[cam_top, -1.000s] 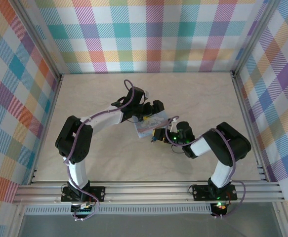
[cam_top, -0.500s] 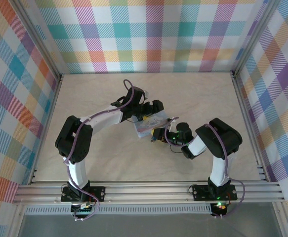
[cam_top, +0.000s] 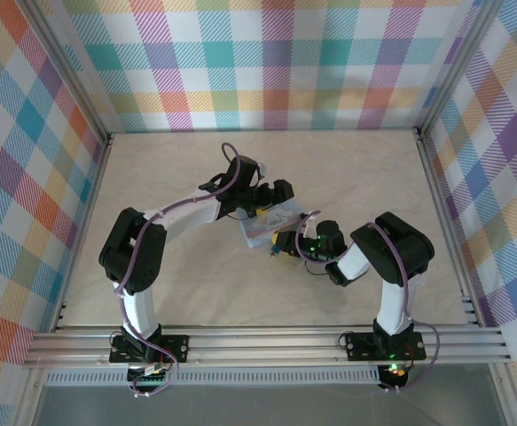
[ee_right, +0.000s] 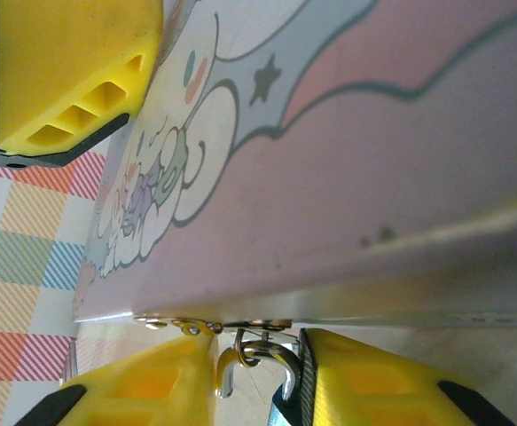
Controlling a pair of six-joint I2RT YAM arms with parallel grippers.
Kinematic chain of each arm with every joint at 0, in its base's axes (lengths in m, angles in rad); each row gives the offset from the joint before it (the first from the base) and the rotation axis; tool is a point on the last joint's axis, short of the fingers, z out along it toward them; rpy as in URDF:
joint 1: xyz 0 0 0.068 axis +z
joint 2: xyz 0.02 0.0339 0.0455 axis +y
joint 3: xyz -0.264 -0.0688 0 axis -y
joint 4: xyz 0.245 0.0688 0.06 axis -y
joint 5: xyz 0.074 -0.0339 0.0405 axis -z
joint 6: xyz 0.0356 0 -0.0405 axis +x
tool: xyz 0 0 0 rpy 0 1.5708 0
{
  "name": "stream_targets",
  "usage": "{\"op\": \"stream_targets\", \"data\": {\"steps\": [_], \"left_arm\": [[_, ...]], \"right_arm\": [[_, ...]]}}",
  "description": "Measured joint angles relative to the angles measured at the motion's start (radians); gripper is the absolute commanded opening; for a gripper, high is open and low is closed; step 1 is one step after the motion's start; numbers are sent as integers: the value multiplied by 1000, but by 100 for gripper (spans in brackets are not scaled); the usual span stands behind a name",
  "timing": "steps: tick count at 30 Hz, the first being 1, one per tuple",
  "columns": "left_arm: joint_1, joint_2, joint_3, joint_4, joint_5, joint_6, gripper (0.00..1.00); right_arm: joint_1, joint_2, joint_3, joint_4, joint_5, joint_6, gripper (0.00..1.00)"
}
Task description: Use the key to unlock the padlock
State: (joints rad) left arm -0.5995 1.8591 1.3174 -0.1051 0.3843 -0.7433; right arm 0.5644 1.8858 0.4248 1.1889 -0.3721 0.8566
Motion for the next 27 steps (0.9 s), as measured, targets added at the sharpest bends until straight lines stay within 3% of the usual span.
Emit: {"op": "stream_targets", "data": {"steps": [13,27], "left_arm": [[0,0,0,0,0,0,98],[0,0,0,-2,19,-5,98]], "right_arm": [[0,0,-5,4,1,0,18],[0,-1,-36,42,0,-2,28]]}}
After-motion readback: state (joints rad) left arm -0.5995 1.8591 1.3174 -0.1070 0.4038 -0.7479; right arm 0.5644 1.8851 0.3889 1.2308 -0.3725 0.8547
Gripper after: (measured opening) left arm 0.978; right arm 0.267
